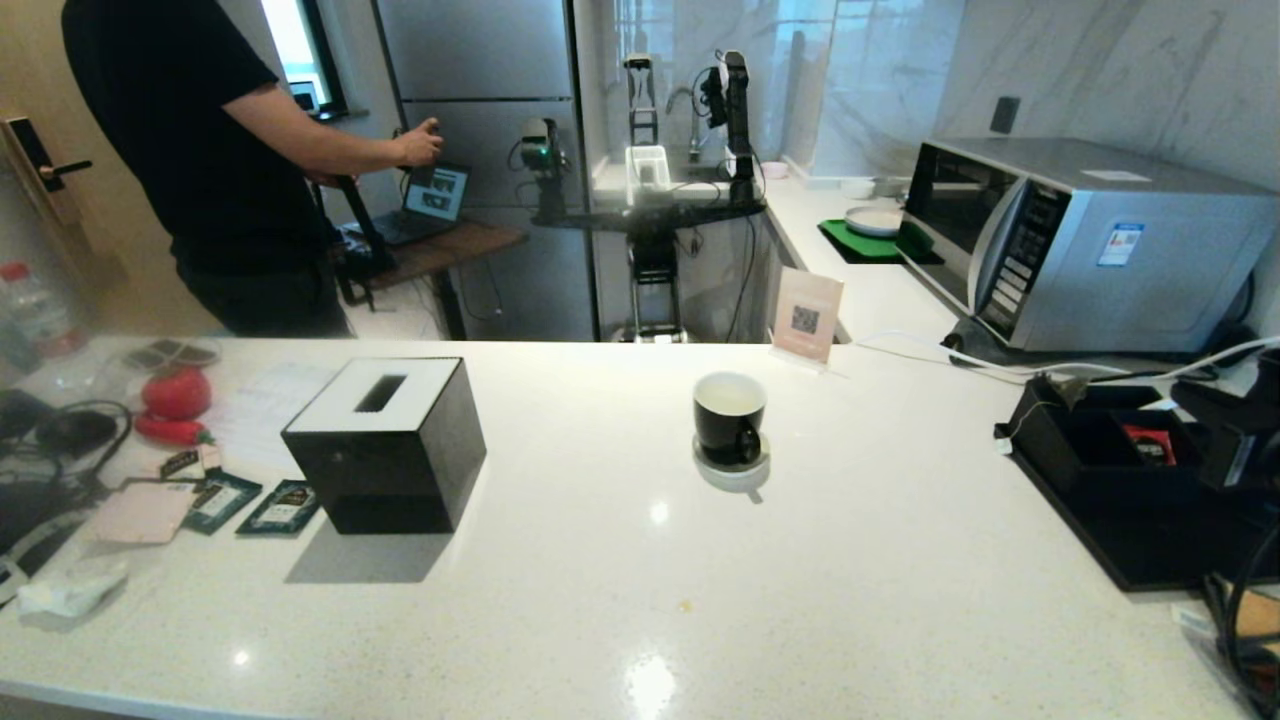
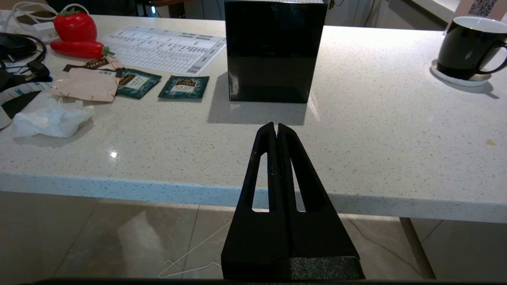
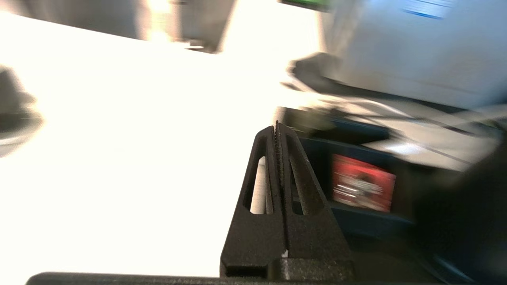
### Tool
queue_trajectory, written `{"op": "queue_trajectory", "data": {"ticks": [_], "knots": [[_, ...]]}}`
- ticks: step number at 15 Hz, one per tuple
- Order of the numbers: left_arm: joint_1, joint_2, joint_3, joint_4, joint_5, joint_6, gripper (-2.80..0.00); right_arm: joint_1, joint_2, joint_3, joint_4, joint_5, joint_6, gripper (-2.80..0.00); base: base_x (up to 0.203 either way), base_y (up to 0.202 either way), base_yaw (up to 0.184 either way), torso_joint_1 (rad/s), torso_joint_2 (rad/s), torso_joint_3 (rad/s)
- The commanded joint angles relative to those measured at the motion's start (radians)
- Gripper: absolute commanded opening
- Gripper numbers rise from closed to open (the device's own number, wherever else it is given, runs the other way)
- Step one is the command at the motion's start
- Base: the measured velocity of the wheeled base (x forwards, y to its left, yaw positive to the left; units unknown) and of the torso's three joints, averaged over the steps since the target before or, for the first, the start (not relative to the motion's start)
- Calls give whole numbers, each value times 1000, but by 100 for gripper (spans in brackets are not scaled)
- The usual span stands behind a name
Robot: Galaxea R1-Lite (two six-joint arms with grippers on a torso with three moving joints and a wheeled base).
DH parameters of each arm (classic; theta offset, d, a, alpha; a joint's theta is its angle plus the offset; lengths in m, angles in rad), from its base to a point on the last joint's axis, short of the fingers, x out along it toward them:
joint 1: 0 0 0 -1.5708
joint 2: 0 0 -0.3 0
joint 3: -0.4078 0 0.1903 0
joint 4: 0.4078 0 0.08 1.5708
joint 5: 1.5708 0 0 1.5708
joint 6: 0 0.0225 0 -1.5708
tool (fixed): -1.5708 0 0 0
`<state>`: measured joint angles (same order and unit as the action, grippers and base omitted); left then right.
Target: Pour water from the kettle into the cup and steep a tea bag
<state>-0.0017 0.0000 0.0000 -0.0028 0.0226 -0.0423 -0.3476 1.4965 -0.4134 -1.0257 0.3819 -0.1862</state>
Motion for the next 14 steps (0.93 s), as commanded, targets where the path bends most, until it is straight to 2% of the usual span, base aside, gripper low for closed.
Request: {"op": "queue_trajectory", "data": {"ticks": [1,3,5,11,14], "knots": [[0,1,0,0,0,-1,-280,43,-82,-75,177,5,5,-280,0,0,0,0,0,0],[0,0,0,0,0,-1,-280,44,-93,-199,350,4,38,-280,0,0,0,0,0,0],[0,0,0,0,0,-1,-280,41,-17,-333,454,-10,67,-280,0,0,0,0,0,0],[0,1,0,0,0,-1,-280,31,331,-641,485,-122,74,-280,0,0,0,0,0,0],[0,1,0,0,0,-1,-280,14,447,-742,489,-135,77,-280,0,0,0,0,0,0]]}}
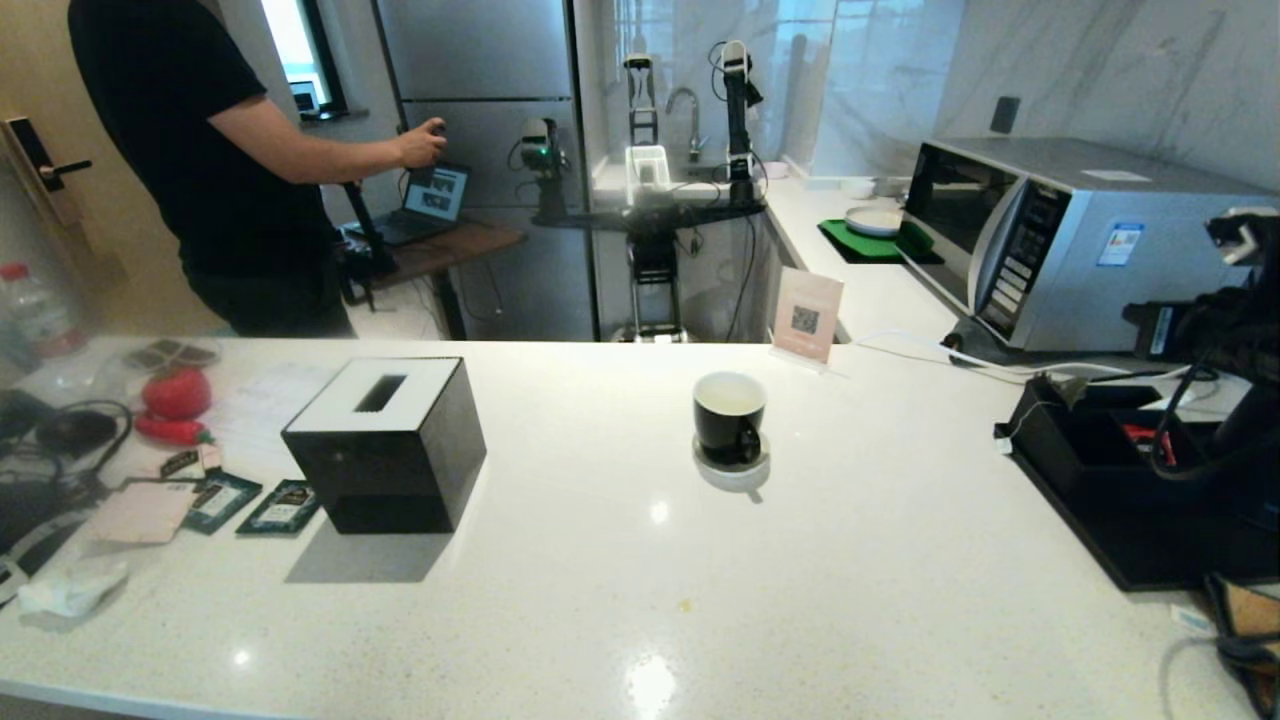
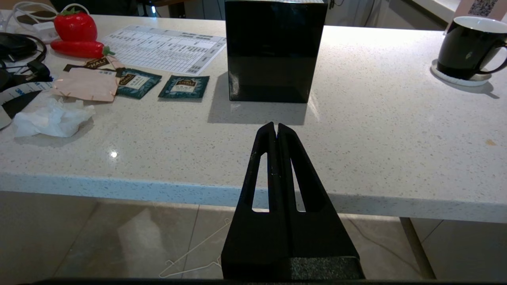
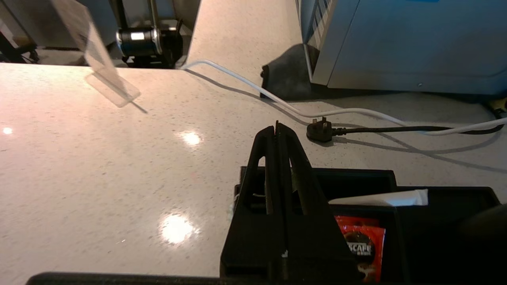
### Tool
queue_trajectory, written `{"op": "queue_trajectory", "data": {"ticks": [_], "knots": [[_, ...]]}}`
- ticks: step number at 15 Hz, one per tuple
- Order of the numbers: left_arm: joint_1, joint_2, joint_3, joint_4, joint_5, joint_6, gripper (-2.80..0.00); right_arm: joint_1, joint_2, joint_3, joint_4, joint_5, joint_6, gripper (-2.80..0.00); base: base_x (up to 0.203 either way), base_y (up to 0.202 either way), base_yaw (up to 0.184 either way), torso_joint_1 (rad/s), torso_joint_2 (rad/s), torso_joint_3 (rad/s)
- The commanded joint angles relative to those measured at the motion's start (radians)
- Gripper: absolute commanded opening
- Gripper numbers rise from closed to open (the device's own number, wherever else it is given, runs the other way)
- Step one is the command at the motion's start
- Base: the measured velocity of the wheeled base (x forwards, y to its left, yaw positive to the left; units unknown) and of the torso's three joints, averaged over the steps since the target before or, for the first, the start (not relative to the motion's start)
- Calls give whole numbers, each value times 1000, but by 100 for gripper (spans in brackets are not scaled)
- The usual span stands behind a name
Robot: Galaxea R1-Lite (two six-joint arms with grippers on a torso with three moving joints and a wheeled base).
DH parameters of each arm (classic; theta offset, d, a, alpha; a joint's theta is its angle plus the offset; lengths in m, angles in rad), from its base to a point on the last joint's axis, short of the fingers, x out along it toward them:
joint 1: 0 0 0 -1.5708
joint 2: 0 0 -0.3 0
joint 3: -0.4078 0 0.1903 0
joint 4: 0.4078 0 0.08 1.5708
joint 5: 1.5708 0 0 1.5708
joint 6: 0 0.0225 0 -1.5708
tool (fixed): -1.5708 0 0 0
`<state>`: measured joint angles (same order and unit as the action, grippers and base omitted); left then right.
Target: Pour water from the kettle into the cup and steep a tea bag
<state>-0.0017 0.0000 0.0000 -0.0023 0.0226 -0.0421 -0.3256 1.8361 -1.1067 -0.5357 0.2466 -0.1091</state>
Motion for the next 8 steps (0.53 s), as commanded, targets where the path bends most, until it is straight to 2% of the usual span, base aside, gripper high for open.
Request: {"op": "queue_trajectory", "data": {"ticks": [1,5,6,8], "knots": [[0,1,0,-1,0,-1,-280,-12,133,-79,7,-1,2,-280,0,0,0,0,0,0],[0,0,0,-1,0,-1,-280,-14,193,-149,56,0,3,-280,0,0,0,0,0,0],[0,0,0,-1,0,-1,-280,-13,207,-151,46,0,1,0,0,0,0,0,0,0],[0,0,0,-1,0,-1,-280,-12,212,-163,57,-1,2,0,0,0,0,0,0,0]]}}
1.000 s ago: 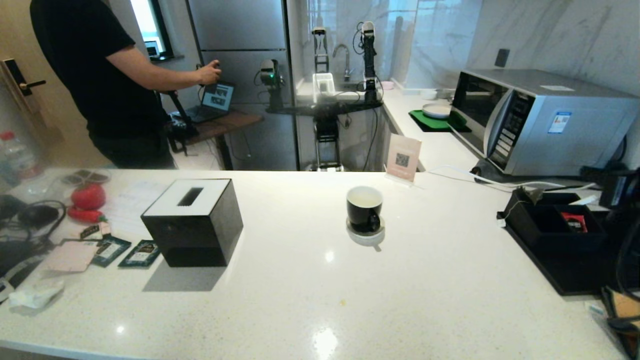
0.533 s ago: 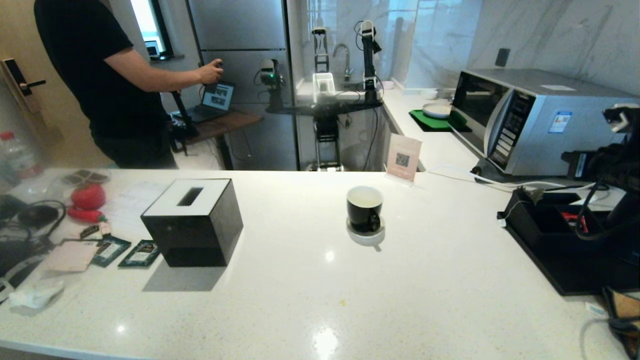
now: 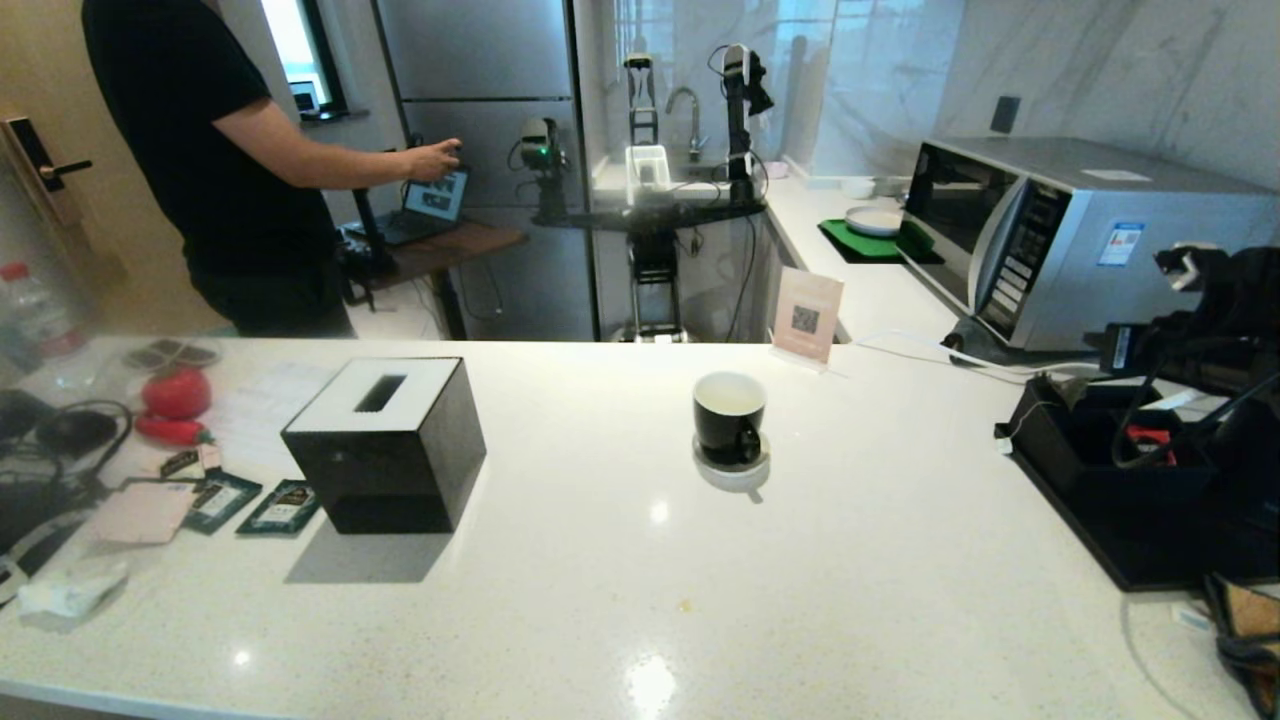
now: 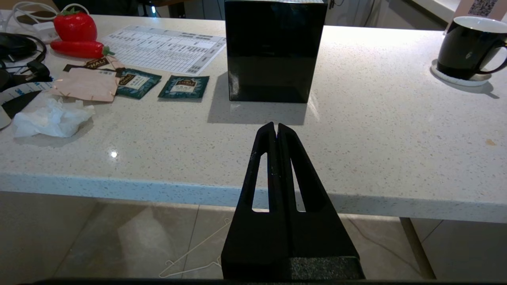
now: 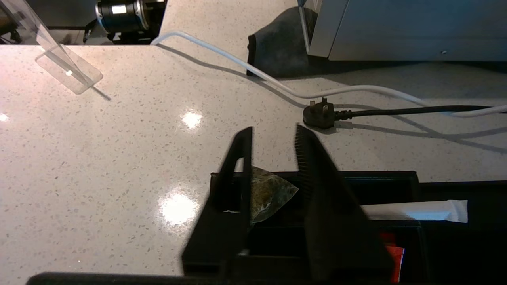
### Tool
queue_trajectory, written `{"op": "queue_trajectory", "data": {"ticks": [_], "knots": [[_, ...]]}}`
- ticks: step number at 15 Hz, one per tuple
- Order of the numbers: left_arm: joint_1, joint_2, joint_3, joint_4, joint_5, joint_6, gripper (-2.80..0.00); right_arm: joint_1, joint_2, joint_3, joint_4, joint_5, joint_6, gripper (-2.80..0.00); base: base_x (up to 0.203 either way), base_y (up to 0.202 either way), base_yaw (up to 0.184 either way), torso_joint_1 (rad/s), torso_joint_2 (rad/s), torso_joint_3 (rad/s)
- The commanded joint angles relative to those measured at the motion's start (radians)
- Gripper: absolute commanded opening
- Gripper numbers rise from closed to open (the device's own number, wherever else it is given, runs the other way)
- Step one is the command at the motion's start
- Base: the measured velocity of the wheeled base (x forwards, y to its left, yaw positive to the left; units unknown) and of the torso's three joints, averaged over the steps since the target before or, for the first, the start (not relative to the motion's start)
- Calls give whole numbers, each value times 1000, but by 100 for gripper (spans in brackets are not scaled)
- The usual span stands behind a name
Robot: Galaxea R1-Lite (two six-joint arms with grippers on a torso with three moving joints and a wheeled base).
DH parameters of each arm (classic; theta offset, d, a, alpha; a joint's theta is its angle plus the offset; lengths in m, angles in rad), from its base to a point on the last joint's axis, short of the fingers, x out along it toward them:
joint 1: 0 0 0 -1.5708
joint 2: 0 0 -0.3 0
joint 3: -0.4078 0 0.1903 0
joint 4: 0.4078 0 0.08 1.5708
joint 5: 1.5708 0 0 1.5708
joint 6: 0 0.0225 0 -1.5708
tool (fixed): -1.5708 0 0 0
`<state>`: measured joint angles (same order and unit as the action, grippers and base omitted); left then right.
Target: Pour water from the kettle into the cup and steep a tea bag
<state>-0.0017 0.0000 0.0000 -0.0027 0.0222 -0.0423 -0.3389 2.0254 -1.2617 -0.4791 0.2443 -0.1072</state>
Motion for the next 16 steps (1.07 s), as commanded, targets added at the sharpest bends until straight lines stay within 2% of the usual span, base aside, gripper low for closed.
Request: {"op": "queue_trajectory", "data": {"ticks": [1,5,11,16], "knots": [[0,0,0,0,1,-1,-280,0,22,-10,4,1,3,0,0,0,0,0,0,0],[0,0,0,0,1,-1,-280,0,21,-3,15,-18,1,0,0,0,0,0,0,0],[0,0,0,0,1,-1,-280,0,20,-15,123,-49,-2,0,0,0,0,0,0,0],[0,0,0,0,1,-1,-280,0,66,-28,118,-75,-4,0,0,0,0,0,0,0]]}}
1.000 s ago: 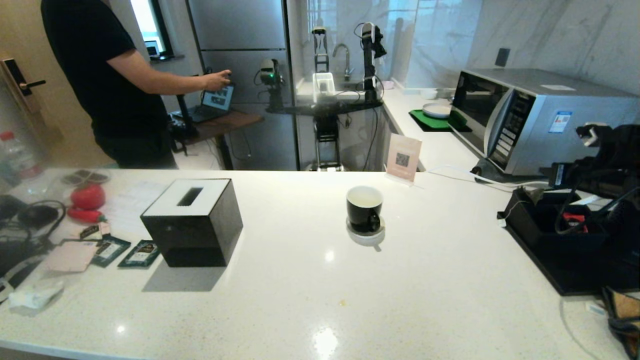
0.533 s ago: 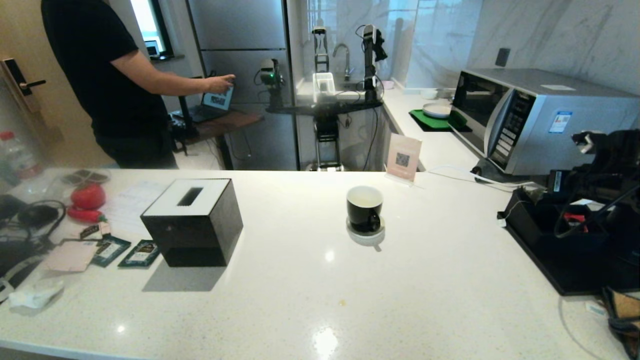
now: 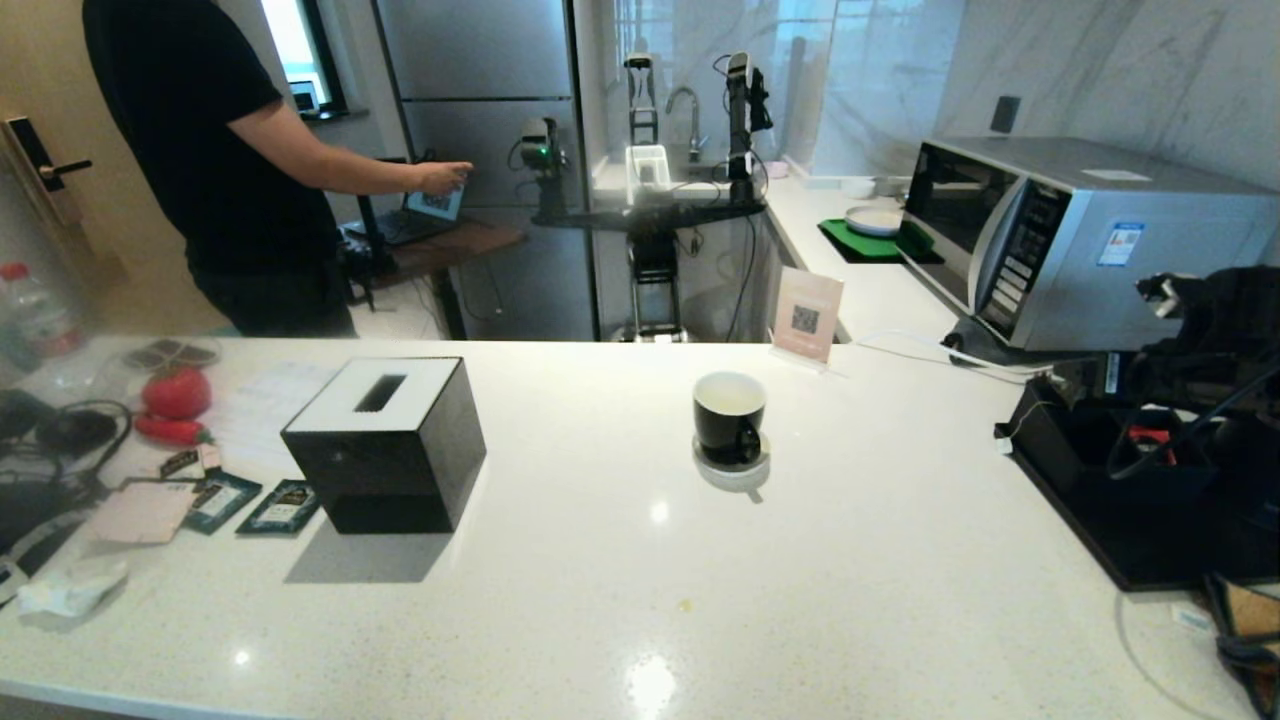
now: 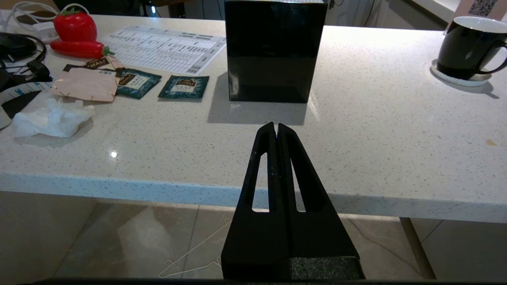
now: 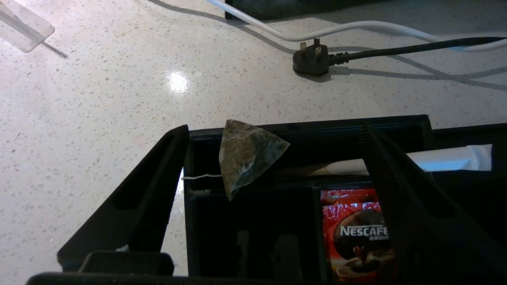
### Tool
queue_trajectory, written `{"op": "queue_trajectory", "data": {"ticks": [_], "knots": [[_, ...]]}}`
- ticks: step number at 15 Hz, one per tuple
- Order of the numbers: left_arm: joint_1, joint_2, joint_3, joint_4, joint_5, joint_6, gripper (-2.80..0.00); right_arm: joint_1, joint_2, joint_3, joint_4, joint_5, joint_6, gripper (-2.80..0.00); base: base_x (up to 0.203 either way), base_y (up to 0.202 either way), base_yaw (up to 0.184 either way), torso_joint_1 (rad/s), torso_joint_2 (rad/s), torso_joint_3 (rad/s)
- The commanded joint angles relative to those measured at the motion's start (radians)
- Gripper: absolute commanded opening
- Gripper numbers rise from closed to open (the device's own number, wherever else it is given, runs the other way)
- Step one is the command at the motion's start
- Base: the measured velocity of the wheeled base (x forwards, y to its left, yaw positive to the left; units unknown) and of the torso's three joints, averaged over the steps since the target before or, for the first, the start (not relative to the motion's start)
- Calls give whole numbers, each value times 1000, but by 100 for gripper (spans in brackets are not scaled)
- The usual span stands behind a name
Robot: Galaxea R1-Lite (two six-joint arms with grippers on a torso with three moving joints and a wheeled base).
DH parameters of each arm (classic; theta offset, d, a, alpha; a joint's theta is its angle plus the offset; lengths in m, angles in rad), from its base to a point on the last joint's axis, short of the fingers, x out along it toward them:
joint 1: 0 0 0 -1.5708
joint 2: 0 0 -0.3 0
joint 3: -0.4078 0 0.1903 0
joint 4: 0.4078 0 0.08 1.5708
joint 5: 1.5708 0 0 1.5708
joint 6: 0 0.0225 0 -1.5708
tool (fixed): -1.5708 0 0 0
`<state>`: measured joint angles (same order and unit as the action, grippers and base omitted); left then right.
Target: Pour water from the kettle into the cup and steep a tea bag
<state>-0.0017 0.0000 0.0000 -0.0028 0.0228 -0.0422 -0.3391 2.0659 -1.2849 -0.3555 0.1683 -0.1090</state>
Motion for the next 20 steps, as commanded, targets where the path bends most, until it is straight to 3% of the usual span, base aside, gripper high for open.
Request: {"op": "queue_trajectory", "data": {"ticks": [1,7,20], "knots": [[0,0,0,0,0,-1,-280,0,40,-7,-13,-3,-3,0,0,0,0,0,0,0],[0,0,0,0,0,-1,-280,3,117,-30,-88,-10,-4,0,0,0,0,0,0,0],[0,0,0,0,0,-1,-280,12,86,-6,-82,-7,0,0,0,0,0,0,0,0]]}}
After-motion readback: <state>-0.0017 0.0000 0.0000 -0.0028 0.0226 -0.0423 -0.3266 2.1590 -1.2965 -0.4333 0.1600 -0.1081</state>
